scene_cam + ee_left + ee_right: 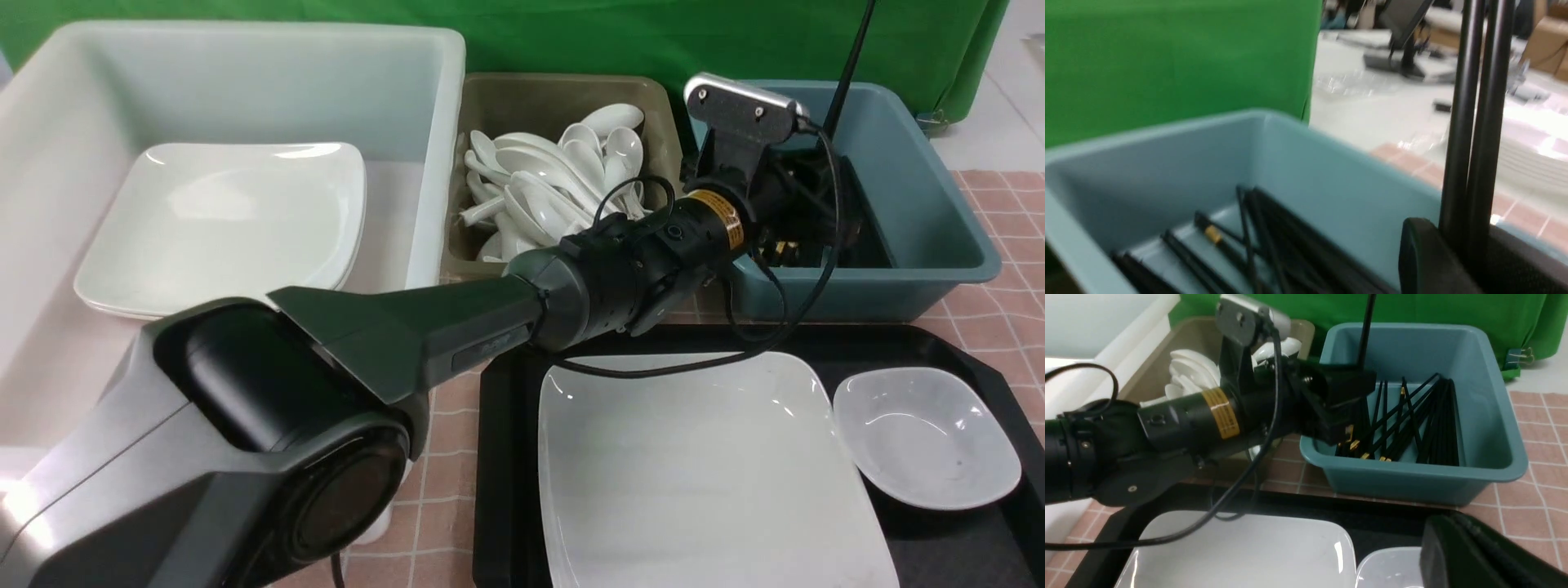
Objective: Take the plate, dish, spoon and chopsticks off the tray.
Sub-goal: Use the left arm to put the chopsticks into the small storage box on the right
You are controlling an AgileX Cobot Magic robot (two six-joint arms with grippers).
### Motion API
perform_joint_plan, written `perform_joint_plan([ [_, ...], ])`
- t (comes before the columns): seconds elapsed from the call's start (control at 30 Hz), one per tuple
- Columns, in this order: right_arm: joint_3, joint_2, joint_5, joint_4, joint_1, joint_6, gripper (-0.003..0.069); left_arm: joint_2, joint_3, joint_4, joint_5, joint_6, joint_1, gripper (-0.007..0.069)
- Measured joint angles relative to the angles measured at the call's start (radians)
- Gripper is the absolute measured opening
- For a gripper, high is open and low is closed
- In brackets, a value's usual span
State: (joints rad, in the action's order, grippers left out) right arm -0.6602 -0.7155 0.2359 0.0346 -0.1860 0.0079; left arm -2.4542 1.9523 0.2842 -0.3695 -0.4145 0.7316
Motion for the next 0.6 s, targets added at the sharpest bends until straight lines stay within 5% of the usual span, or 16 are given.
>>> perform_joint_plan([
  [0.2, 0.0, 0.0, 0.0, 0.0, 0.0, -0.002, 0.003, 0.0, 0.002, -0.001, 0.055, 0.01, -0.007, 0.0235],
  [0.3, 0.0, 0.0, 0.0, 0.0, 0.0, -0.002, 0.0031, 0.009, 0.005, -0.001, 0.19, -0.029, -0.018, 0.0372],
  [0.43, 0.0, 0.0, 0.021, 0.005, 0.0, -0.024, 0.0031, 0.076, 0.005, -0.016, 0.396, -0.036, -0.017, 0.0449],
  [0.53, -0.008, 0.0, 0.073, 0.012, 0.0, -0.027, 0.0031, 0.169, 0.005, -0.044, 0.558, -0.004, 0.008, 0.0417],
  [0.6, -0.03, 0.0, 0.14, 0.017, 0.0, -0.028, 0.0032, 0.234, 0.006, -0.082, 0.673, 0.043, 0.041, 0.0326],
])
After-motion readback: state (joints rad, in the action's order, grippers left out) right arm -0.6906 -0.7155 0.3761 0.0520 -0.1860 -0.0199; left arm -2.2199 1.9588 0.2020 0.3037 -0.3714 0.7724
